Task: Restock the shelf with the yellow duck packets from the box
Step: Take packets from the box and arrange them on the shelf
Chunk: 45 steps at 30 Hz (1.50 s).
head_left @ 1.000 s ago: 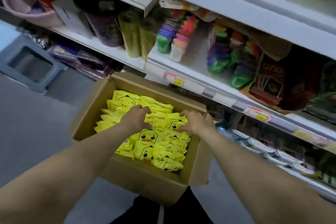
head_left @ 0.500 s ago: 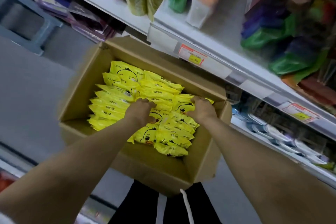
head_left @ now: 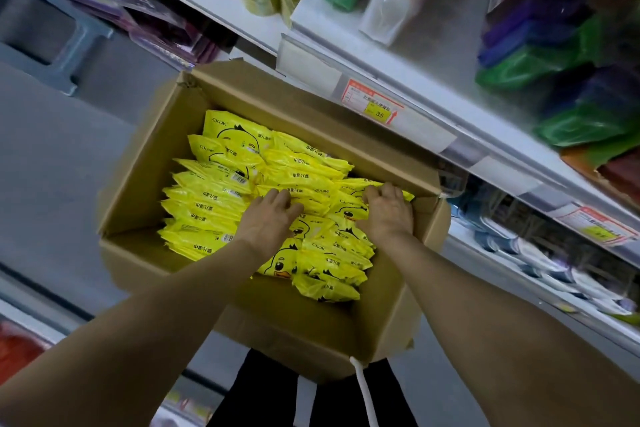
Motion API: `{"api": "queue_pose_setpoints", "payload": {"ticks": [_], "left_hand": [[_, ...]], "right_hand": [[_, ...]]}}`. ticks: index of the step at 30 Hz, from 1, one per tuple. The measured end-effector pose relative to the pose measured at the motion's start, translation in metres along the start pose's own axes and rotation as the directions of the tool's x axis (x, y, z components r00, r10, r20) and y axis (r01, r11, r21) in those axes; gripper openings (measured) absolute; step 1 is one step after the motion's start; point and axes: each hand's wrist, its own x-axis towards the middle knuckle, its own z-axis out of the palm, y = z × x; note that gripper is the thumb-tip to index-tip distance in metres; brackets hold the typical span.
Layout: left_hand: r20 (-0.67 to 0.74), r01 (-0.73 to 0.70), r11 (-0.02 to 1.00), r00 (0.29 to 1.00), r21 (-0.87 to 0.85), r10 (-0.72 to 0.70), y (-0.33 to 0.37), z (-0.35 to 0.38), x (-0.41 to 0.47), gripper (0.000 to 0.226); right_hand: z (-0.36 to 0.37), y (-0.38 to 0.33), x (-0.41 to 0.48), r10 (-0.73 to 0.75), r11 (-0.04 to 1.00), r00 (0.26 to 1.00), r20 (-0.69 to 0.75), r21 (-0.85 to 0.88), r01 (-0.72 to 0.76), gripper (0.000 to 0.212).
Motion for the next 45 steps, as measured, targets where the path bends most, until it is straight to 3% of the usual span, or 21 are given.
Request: {"api": "queue_pose_setpoints", "payload": {"ticks": [4,7,12,16,19,22,25,29,31,35,38,45], "left_hand": [[0.001,-0.061,0.993,0.998,0.101,0.061,0.001,0.005,0.002,0.05],[0.037,-0.023,0.986,0.999,0.164,0.017,0.007,0.008,0.003,0.05],[0.077,0.041,0.988,0.996,0.149,-0.053,0.014,0.009,0.0,0.048],[0.135,0.132,0.985,0.984,-0.115,-0.116,0.006,-0.005,-0.012,0.036],[0.164,0.179,0.901,0.979,-0.395,-0.122,-0.006,-0.024,-0.023,0.033],[0.151,0.204,0.772,0.979,-0.602,-0.14,-0.013,-0.047,-0.035,0.046],[0.123,0.187,0.7,0.982,-0.689,-0.141,-0.011,-0.079,-0.055,0.069],[0.107,0.151,0.602,0.988,-0.784,-0.109,-0.001,-0.116,-0.085,0.089],[0.088,0.124,0.559,0.992,-0.82,-0.09,0.005,-0.131,-0.096,0.078],[0.007,0.029,0.561,0.999,-0.827,-0.042,0.023,-0.162,-0.118,0.033],[-0.039,-0.015,0.525,0.999,-0.851,-0.035,0.041,-0.183,-0.136,0.027],[-0.118,-0.082,0.462,0.992,-0.883,-0.049,0.099,-0.234,-0.162,0.019]], "right_hand": [[0.018,-0.002,-0.001,0.003,0.999,0.999,0.04,0.05,-0.005,0.056],[0.021,-0.001,0.002,0.017,0.996,0.997,0.078,0.089,-0.024,0.062],[0.013,0.004,0.007,0.064,0.995,0.99,0.126,0.074,-0.074,0.047],[0.002,0.005,-0.006,0.096,0.981,0.975,0.2,0.146,-0.126,0.057],[-0.014,0.003,-0.022,0.118,0.96,0.973,0.2,0.227,-0.163,0.053],[-0.035,-0.005,-0.046,0.119,0.921,0.981,0.151,0.352,-0.166,0.047],[-0.058,-0.011,-0.078,0.144,0.872,0.987,0.07,0.462,-0.16,0.042],[-0.082,-0.014,-0.123,0.196,0.842,0.981,-0.005,0.513,-0.166,0.058],[-0.094,-0.012,-0.144,0.204,0.83,0.978,-0.048,0.537,-0.147,0.064],[-0.124,-0.001,-0.191,0.192,0.794,0.972,-0.133,0.604,-0.074,0.027],[-0.14,0.014,-0.213,0.181,0.805,0.958,-0.223,0.593,-0.014,0.041],[-0.18,0.07,-0.264,0.121,0.806,0.919,-0.376,0.577,0.13,0.038]]}}
